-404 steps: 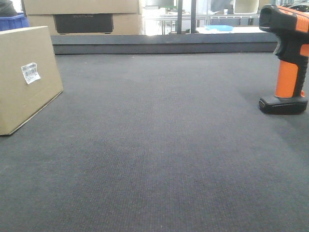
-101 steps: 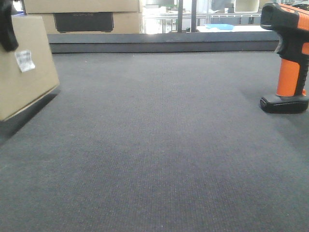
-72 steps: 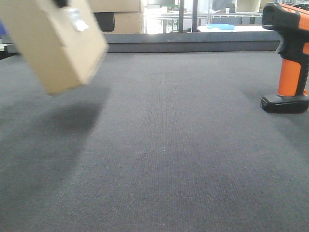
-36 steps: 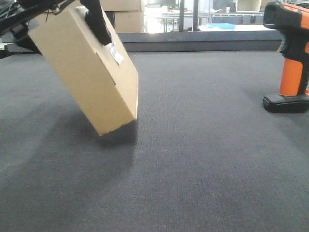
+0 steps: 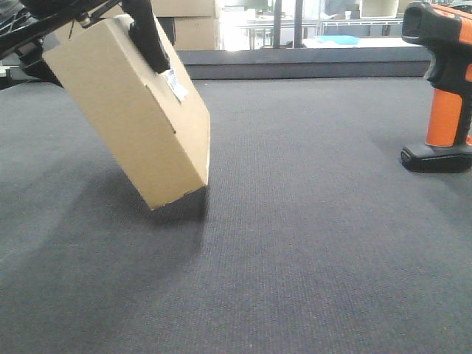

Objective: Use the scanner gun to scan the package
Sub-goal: 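Lift and tilt the box with the left gripper, barcode facing the scanner, then grasp the orange-and-black scanner gun with the right gripper and lift it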

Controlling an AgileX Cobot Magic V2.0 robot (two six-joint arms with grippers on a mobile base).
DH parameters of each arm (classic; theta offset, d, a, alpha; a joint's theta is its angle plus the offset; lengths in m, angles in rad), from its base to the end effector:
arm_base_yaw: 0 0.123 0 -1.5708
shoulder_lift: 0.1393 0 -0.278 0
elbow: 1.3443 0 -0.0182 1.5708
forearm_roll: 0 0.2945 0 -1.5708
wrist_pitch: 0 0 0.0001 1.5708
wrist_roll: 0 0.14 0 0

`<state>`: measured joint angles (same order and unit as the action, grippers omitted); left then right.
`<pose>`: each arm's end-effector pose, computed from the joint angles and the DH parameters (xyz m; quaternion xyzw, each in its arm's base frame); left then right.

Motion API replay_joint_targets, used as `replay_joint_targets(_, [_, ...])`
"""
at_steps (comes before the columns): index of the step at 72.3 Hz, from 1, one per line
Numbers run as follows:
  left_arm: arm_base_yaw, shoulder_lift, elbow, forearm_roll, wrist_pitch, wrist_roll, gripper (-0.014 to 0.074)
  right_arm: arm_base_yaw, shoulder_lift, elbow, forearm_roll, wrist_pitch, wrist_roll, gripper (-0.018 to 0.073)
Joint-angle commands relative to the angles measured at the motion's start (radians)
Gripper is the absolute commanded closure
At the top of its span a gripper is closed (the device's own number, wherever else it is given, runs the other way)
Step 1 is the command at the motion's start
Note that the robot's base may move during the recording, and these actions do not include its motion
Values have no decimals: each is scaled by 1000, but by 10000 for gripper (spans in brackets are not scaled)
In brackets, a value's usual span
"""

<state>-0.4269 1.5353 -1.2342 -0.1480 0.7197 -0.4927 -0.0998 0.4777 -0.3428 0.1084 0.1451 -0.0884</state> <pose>0.3620 -0.1796 0.2432 -0.0687 0.9453 -0.1957 0.2517 0.2049 -0.0183 0.2612 0.0408 0.7705 -0.0197 0.6358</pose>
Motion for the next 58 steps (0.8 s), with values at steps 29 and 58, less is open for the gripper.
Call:
replay_joint_targets(29, [-8,-11,-1,0,-95,100,708,3,440,-18,182,-284,18,727])
replay_joint_targets(58, [-8,-11,-1,0,-95,100,708,170,738,-14,180,-657,18,727])
